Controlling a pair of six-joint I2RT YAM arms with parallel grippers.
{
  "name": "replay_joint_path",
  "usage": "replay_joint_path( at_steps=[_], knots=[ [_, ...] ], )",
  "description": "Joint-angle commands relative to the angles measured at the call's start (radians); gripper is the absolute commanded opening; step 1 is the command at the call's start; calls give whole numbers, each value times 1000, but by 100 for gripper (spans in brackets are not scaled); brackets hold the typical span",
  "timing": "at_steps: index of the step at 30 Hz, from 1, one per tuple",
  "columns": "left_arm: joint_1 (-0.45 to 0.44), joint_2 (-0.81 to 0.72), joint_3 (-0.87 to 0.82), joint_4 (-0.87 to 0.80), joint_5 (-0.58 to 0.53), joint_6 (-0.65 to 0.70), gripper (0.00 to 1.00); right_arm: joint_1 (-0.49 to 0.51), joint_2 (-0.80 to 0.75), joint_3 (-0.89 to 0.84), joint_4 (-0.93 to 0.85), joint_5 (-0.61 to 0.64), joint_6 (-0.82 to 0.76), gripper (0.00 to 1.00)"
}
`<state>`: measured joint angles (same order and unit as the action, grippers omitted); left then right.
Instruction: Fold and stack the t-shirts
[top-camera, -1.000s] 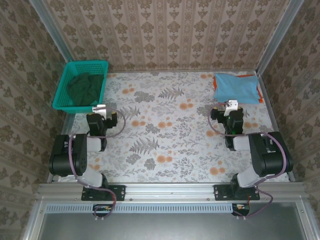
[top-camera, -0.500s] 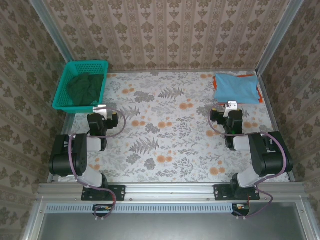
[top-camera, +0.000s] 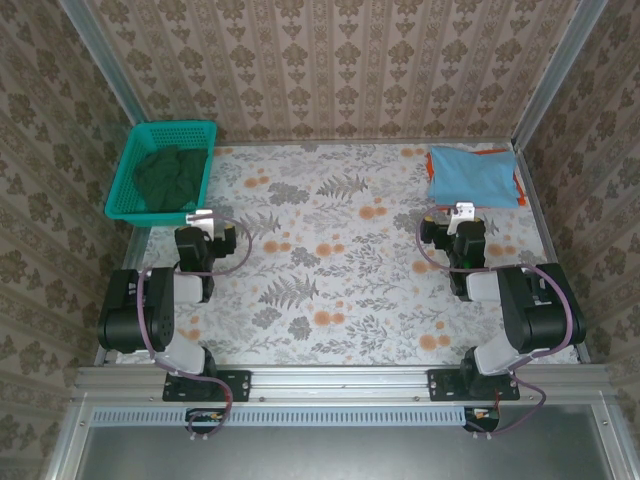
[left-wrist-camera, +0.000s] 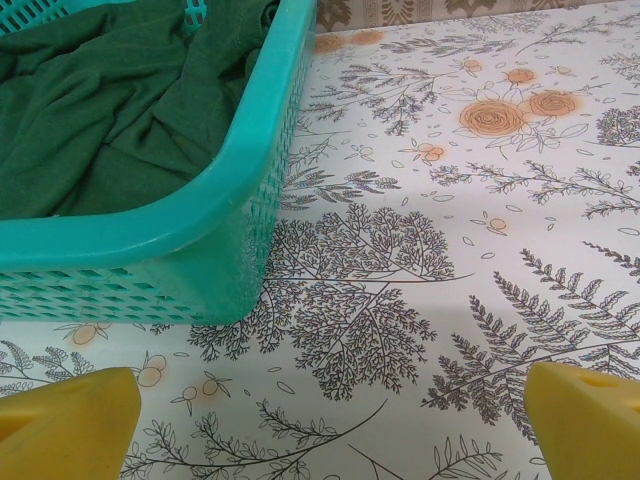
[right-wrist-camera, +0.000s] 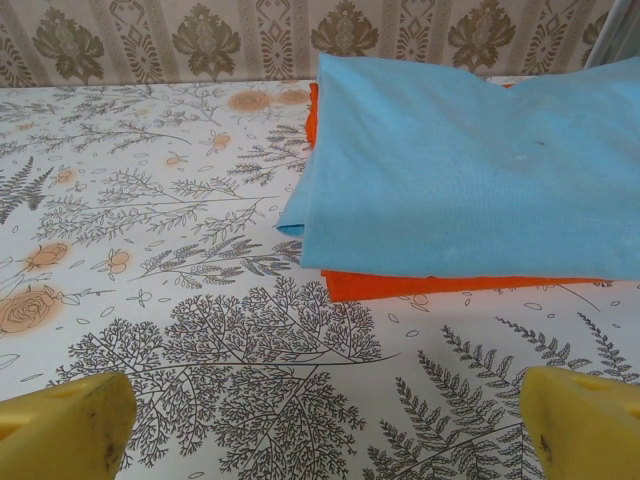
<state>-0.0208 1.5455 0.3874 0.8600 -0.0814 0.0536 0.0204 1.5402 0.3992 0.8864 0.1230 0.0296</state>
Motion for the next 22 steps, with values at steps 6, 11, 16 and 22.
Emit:
replay_joint_path(
  at_steps=[6, 11, 16, 22],
  knots=[
    [-5, -7, 11, 11, 8, -11, 100, 4, -7, -6, 0, -11, 10, 99],
    [-5, -8, 12, 11, 8, -10, 100, 4, -7, -6, 0, -11, 9, 99],
    [-5, -7, 12, 11, 8, -11, 100, 3, -5, 0, -6, -13, 10, 100],
    [-4, -8, 11, 11, 9, -11, 100, 1, -7, -5, -1, -20, 10, 100]
  ],
)
